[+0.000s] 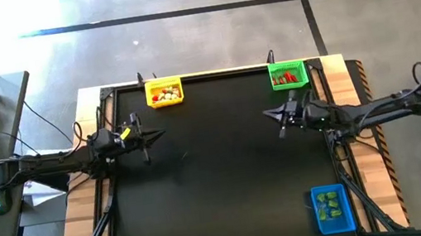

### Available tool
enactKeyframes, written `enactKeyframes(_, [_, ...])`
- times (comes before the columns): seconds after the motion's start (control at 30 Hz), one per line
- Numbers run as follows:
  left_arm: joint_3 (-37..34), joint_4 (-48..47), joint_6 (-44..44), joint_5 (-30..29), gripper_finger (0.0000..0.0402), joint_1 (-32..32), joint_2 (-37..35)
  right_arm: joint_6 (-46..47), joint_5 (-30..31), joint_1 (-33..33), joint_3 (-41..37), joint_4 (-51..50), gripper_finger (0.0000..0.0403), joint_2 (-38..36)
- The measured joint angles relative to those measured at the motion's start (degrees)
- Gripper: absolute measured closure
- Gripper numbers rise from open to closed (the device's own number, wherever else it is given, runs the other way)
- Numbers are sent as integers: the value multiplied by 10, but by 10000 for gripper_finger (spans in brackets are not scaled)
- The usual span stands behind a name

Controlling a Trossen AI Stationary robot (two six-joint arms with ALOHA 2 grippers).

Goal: Sort produce into baskets
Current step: Return to Home Position

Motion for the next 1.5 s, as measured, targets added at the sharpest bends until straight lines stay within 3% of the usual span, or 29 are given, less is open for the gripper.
enactKeyframes(0.4, [0,-166,-9,-80,402,-38,-149,3,72,56,-88,-49,403,-172])
enactKeyframes(0.6, [1,-292,-5,-127,402,-45,-294,20,16,58,-102,-139,403,-294])
enactKeyframes(0.9, [4,-295,22,-119,402,-44,-293,-10,-93,-55,-103,-187,403,-395])
enactKeyframes(1.17, [4,-297,45,-132,402,-28,-293,-8,-93,-119,-103,-188,403,-372])
enactKeyframes(1.33, [33,-364,44,-121,402,-23,-293,-24,-113,-110,-103,-191,403,-417])
enactKeyframes(1.5, [76,-400,52,-70,402,-34,-294,-58,-54,-92,-102,-185,403,-422])
